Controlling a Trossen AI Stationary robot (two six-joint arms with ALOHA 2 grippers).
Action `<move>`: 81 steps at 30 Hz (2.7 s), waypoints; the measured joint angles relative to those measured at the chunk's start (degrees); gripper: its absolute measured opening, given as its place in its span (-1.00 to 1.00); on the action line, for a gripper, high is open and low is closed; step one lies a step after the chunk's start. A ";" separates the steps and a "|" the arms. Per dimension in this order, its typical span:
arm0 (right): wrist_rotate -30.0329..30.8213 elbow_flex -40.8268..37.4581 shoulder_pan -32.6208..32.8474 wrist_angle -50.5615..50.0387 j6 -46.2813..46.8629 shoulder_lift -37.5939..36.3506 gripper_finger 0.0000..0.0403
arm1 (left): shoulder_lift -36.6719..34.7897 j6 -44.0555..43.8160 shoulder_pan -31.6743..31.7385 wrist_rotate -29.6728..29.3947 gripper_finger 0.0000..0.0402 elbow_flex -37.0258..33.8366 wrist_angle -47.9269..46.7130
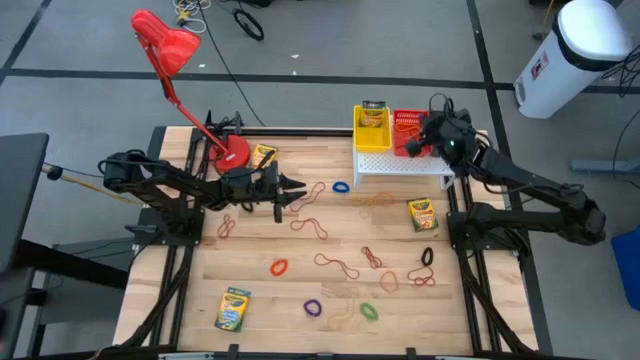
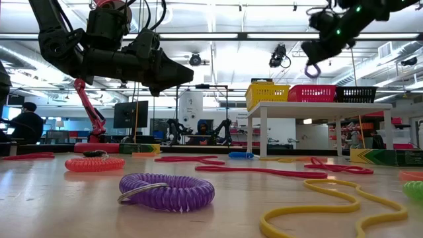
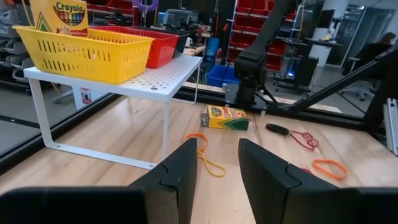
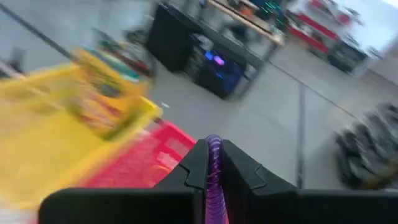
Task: Pick & Place Office Desk Supplies
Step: Put the purple spring keychain on the black basket, then put the red rubber band on the red basket
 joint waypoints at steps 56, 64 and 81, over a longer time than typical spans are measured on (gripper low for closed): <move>-19.78 -0.34 7.59 -7.50 5.19 -3.68 -0.95 | 0.04 -0.64 -1.48 -4.46 -0.45 0.09 -2.94; -28.66 -12.68 18.34 10.24 6.48 -4.33 -0.98 | 0.07 0.71 -1.82 -4.46 -0.94 0.09 -3.46; -23.87 -19.98 36.13 15.56 18.42 -3.83 -0.97 | 0.31 -0.29 -2.63 -0.18 -0.96 0.31 -5.32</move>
